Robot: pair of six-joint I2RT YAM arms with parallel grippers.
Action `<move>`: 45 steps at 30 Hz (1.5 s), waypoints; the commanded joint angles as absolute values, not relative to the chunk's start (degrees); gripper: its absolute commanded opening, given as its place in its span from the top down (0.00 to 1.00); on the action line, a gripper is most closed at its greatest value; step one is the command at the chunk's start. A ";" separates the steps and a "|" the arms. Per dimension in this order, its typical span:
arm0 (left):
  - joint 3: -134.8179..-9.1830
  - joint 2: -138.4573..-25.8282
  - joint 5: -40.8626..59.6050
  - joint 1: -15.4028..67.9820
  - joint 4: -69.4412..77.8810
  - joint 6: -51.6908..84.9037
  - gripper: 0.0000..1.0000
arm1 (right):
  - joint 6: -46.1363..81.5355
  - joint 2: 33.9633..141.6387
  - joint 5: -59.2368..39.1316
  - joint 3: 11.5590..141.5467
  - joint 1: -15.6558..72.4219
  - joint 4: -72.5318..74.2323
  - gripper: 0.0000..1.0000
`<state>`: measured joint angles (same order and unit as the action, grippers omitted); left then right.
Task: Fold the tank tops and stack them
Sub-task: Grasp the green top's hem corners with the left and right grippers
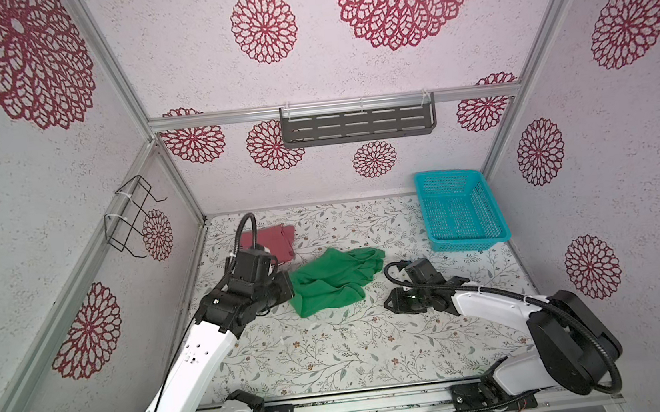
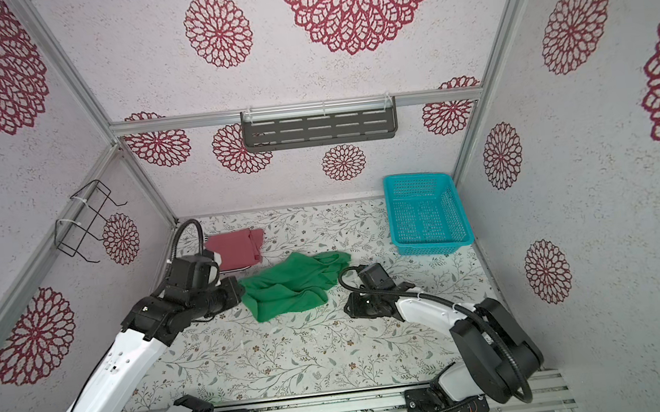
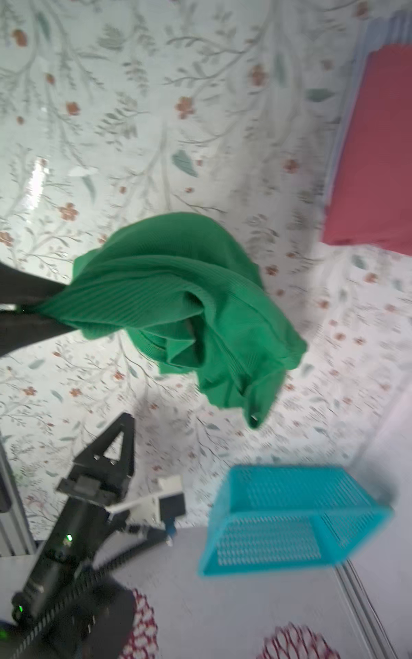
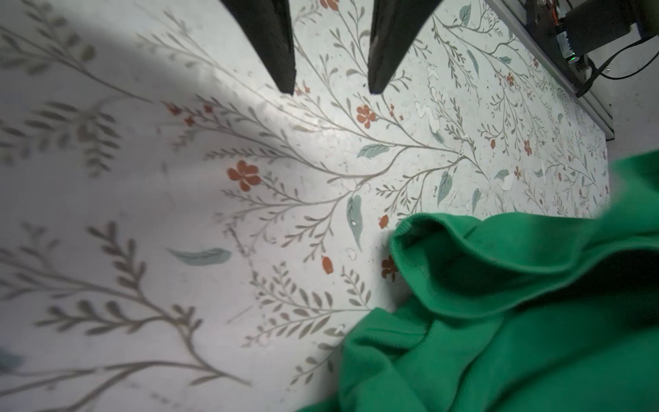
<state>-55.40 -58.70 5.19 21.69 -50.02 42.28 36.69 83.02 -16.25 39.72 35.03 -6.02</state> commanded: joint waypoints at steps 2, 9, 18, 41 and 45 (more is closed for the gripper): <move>-49.66 -54.98 8.48 20.48 -51.62 46.02 1.00 | 42.72 84.73 -13.07 42.42 39.36 0.12 0.61; -45.76 -53.72 7.70 19.50 -55.89 45.74 1.00 | 45.61 89.96 -7.29 46.17 39.46 3.44 0.68; -44.12 -53.31 0.60 19.30 -58.84 47.32 0.75 | 47.61 98.68 -5.06 51.09 37.47 6.18 0.70; -33.98 -53.92 3.60 12.86 -45.59 51.53 0.34 | 39.52 84.94 -15.91 41.92 40.55 -15.11 0.82; -34.60 -56.90 2.91 15.25 -46.07 51.33 0.34 | 45.61 85.56 -14.08 41.79 38.80 -5.36 0.72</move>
